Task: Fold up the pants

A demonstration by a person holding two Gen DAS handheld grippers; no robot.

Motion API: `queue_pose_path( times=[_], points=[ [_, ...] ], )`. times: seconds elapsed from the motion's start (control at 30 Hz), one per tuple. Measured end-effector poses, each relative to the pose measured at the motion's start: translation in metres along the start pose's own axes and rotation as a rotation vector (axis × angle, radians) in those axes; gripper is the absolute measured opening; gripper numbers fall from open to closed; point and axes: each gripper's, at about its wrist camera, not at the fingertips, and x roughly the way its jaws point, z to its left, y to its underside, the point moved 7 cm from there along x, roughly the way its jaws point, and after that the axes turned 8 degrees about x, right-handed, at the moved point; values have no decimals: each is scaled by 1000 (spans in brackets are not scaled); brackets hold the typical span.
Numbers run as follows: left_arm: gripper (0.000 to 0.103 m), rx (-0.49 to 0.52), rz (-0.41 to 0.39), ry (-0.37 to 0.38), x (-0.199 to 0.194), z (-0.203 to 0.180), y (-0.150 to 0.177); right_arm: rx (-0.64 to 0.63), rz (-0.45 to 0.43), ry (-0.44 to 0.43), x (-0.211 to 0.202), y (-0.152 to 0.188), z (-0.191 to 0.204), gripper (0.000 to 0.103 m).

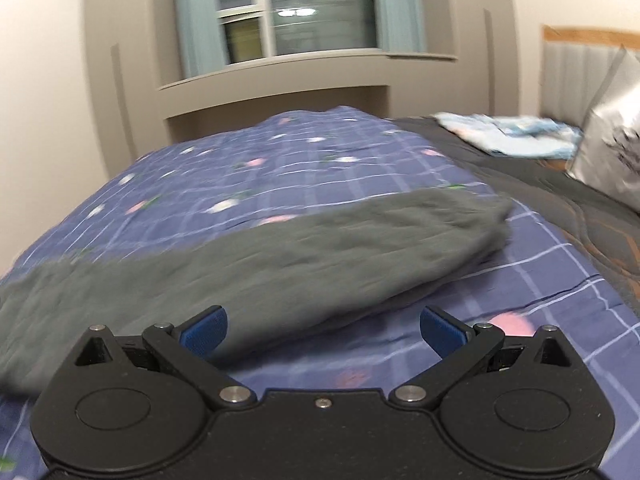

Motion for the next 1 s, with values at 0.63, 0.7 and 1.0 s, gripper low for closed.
queue_pose_path(
  times=[0.63, 0.7, 1.0],
  points=[
    [103, 148, 106, 15, 73, -54, -6, 576, -14, -240, 86, -46, -111, 94],
    [103, 132, 120, 22, 71, -52, -9, 603, -42, -196, 84, -46, -117, 76],
    [102, -8, 44, 65, 25, -37, -42, 415, -126, -47, 56, -78, -88, 22]
  ],
)
